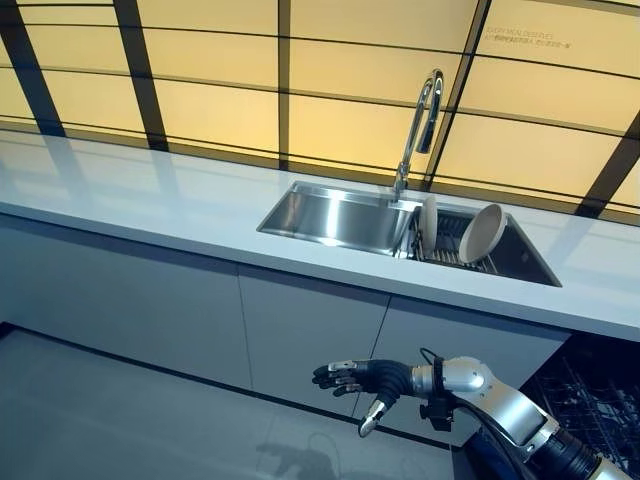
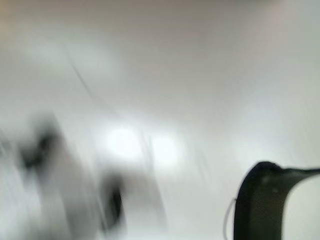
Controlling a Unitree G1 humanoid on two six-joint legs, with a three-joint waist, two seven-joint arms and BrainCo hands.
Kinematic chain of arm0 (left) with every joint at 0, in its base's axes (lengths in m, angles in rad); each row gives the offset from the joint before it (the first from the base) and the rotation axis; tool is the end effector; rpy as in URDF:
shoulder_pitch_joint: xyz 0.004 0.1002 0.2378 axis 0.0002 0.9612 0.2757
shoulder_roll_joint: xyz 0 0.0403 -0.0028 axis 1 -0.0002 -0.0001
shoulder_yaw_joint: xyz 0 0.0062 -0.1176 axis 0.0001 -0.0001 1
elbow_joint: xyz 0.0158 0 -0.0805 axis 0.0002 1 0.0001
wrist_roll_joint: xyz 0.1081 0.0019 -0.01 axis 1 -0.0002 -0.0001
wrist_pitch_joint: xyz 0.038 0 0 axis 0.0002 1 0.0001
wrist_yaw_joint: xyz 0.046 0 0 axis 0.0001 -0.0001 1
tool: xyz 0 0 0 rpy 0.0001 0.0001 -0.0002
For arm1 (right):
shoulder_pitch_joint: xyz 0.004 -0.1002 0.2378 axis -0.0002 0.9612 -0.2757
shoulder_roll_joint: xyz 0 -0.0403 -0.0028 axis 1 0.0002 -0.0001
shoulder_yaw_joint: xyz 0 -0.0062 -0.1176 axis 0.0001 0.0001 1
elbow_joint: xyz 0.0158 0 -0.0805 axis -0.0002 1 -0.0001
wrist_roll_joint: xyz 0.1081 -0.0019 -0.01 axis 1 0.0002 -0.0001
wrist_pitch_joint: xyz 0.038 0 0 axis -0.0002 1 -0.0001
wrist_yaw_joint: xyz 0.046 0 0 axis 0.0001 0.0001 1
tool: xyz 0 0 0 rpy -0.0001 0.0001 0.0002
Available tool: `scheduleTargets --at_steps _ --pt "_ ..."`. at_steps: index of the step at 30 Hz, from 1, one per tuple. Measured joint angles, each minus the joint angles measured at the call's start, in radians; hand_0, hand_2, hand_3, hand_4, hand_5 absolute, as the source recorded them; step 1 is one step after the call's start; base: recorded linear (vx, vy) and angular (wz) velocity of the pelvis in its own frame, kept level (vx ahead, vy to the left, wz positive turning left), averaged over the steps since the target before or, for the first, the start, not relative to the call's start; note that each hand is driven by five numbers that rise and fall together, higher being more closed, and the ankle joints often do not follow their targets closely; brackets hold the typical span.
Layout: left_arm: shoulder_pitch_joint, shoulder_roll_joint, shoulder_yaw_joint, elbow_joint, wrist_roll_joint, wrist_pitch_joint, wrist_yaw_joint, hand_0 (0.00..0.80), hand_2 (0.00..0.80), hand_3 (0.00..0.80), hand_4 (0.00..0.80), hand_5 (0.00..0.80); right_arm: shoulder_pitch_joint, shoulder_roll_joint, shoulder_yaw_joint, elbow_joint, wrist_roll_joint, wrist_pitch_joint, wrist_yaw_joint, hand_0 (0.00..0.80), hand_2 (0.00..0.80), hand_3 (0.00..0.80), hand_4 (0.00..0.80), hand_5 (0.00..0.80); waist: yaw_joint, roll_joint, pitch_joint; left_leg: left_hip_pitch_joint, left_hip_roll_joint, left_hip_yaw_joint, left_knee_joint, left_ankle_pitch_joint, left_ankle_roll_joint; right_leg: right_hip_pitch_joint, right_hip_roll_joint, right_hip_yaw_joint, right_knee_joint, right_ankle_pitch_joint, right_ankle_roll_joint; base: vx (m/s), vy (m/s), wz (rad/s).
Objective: Take plates into dishwasher
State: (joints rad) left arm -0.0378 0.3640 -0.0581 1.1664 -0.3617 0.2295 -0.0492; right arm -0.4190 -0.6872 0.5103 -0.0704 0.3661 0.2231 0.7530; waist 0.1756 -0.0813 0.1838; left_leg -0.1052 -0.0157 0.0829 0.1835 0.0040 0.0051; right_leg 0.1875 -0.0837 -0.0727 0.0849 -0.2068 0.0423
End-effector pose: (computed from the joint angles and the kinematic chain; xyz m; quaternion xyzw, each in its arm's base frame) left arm 0.0913 0.2756 -0.1184 -0.0176 0.6010 0.1501 0.7848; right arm 0.2662 -0.1692 0.1063 -0.2065 0.0829 0.5643 0.7950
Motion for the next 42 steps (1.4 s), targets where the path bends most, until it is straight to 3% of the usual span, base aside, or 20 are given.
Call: scheduleTargets --at_steps 5,7,9,11,13,16,17,18,21,22,24,26,28,32,42 --pt "0.026 -0.008 0.002 0.036 0.026 0.002 -0.002 0.000 0.000 0.000 0.000 0.000 0.000 -0.027 -0.002 0.000 0.000 0.002 0.001 0.000 0.000 0.000 0.000 0.000 0.002 -0.008 -0.030 -0.027 -0.016 0.000 0.066 -0.061 0.011 0.002 -0.019 0.008 -0.001 -0.011 0.017 0.200 0.169 -0.09" --pt "0.024 -0.019 0.001 0.047 0.035 0.003 -0.003 0.000 0.000 0.000 0.000 0.000 0.004 -0.020 0.001 0.017 0.001 0.002 -0.001 0.000 0.000 0.000 0.000 0.000 -0.008 0.015 -0.050 0.003 -0.017 -0.004 0.016 -0.063 0.036 -0.105 -0.027 -0.040 0.235 -0.026 0.041 0.213 0.251 -0.05" --pt "0.032 -0.011 -0.004 0.054 0.038 0.000 -0.001 0.000 0.000 0.000 0.000 0.000 0.005 -0.013 0.003 0.003 0.004 0.001 0.000 0.000 0.000 0.000 0.000 0.000 -0.041 0.021 -0.057 0.043 -0.020 -0.006 -0.015 -0.055 0.041 -0.203 -0.051 -0.043 0.477 -0.008 0.042 0.245 0.147 0.11" --pt "0.036 0.011 -0.007 0.052 0.043 0.002 0.007 0.000 0.000 0.000 0.000 0.000 0.007 -0.003 0.007 0.001 0.009 -0.001 -0.007 0.000 0.000 0.000 0.000 0.000 -0.075 0.020 -0.068 0.085 -0.025 -0.016 -0.071 -0.051 0.063 -0.285 -0.074 -0.067 0.582 -0.001 0.047 0.292 -0.045 -0.02" --pt "0.028 0.018 0.001 0.053 0.043 0.003 0.013 0.000 0.000 0.000 0.000 0.000 0.002 0.009 0.009 -0.004 0.010 -0.004 -0.012 0.000 0.000 0.000 0.000 0.000 -0.088 0.027 -0.066 0.097 -0.018 -0.015 -0.095 -0.042 0.061 -0.331 -0.065 -0.103 0.426 -0.009 0.044 0.300 -0.183 -0.19" --pt "0.002 0.015 0.000 0.073 0.054 0.002 0.012 0.000 0.000 0.000 0.000 0.000 0.002 0.007 0.014 -0.005 0.010 -0.004 -0.018 0.000 0.000 0.000 0.000 0.000 -0.134 0.026 -0.066 0.096 -0.032 -0.037 -0.105 -0.032 0.061 -0.376 -0.064 -0.101 0.217 0.038 0.081 0.218 -0.111 0.26" --pt "-0.012 0.009 0.000 0.084 0.056 0.001 0.012 0.000 0.000 0.000 0.000 0.000 0.004 0.003 0.019 -0.001 0.010 -0.001 -0.023 0.000 0.000 0.000 0.000 0.000 -0.171 0.026 -0.065 0.121 -0.053 -0.064 -0.122 -0.039 0.065 -0.402 -0.088 -0.095 0.077 0.145 0.121 0.227 -0.121 0.56" --pt "-0.026 0.009 0.000 0.080 0.055 0.002 0.012 0.000 0.000 0.000 0.000 0.000 0.001 0.005 0.019 0.003 0.013 -0.002 -0.022 0.000 0.000 0.000 0.000 0.000 -0.186 0.023 -0.064 0.145 -0.067 -0.074 -0.128 -0.053 0.060 -0.413 -0.101 -0.084 -0.012 0.214 0.125 0.279 -0.184 0.52" --pt "-0.020 0.007 0.000 0.080 0.054 0.007 0.012 0.000 0.000 0.000 0.000 0.000 -0.003 0.003 0.018 0.017 0.024 -0.001 -0.011 0.000 0.000 0.000 0.000 0.000 -0.187 0.014 -0.068 0.172 -0.072 -0.088 -0.136 -0.063 0.049 -0.407 -0.106 -0.077 -0.032 0.240 0.121 0.186 -0.112 0.25" --pt "-0.010 0.007 0.000 0.080 0.054 0.021 0.012 0.000 0.000 0.000 0.000 0.000 -0.011 -0.004 0.015 0.020 0.053 0.002 0.002 0.000 0.000 0.000 0.000 0.000 -0.186 0.004 -0.075 0.205 -0.073 -0.095 -0.142 -0.085 0.024 -0.398 -0.105 -0.071 -0.016 0.276 0.096 0.200 -0.079 0.22" --pt "-0.004 -0.001 0.002 0.088 0.053 0.033 0.011 0.000 0.000 0.000 0.000 0.000 -0.025 -0.010 0.013 0.020 0.082 0.029 0.000 0.000 0.000 0.000 0.000 0.000 -0.186 0.022 -0.078 0.236 -0.033 -0.115 -0.139 -0.107 -0.007 -0.372 -0.064 -0.075 -0.015 0.306 0.076 0.258 -0.110 0.19" --pt "0.001 -0.001 0.001 0.116 0.066 0.043 -0.002 0.000 0.000 0.000 0.000 0.000 -0.062 -0.022 0.009 0.016 0.151 0.069 -0.001 0.000 0.000 0.000 0.000 0.000 -0.183 0.026 -0.084 0.280 0.014 -0.112 -0.146 -0.130 -0.050 -0.323 -0.007 -0.080 -0.037 0.354 0.019 0.290 -0.115 0.00" --pt "0.003 -0.020 0.000 0.118 0.071 0.042 -0.010 0.000 0.000 0.000 0.000 0.000 -0.098 -0.021 -0.002 0.001 0.243 0.089 -0.019 0.000 0.000 0.000 0.000 0.000 -0.184 0.033 -0.092 0.287 0.051 -0.113 -0.148 -0.144 -0.070 -0.303 0.032 -0.091 -0.055 0.354 -0.026 0.138 -0.030 -0.04" --pt "-0.013 -0.066 0.000 0.116 0.073 0.026 -0.021 0.000 0.000 0.000 0.000 0.000 -0.167 -0.032 -0.045 -0.010 0.335 0.105 -0.054 0.000 0.000 0.000 0.000 0.000 -0.187 0.042 -0.093 0.288 0.069 -0.114 -0.151 -0.145 -0.073 -0.297 0.052 -0.098 -0.070 0.363 -0.060 0.078 -0.012 -0.01" --pt "0.042 -0.022 0.001 0.117 0.113 0.021 -0.026 0.000 0.000 0.000 0.000 0.000 -0.301 -0.048 -0.128 0.080 0.462 0.075 -0.115 0.000 0.000 0.000 0.000 0.000 -0.169 0.042 -0.100 0.305 0.046 -0.113 -0.170 -0.145 -0.063 -0.285 0.020 -0.101 -0.069 0.365 -0.047 0.080 -0.022 0.02"
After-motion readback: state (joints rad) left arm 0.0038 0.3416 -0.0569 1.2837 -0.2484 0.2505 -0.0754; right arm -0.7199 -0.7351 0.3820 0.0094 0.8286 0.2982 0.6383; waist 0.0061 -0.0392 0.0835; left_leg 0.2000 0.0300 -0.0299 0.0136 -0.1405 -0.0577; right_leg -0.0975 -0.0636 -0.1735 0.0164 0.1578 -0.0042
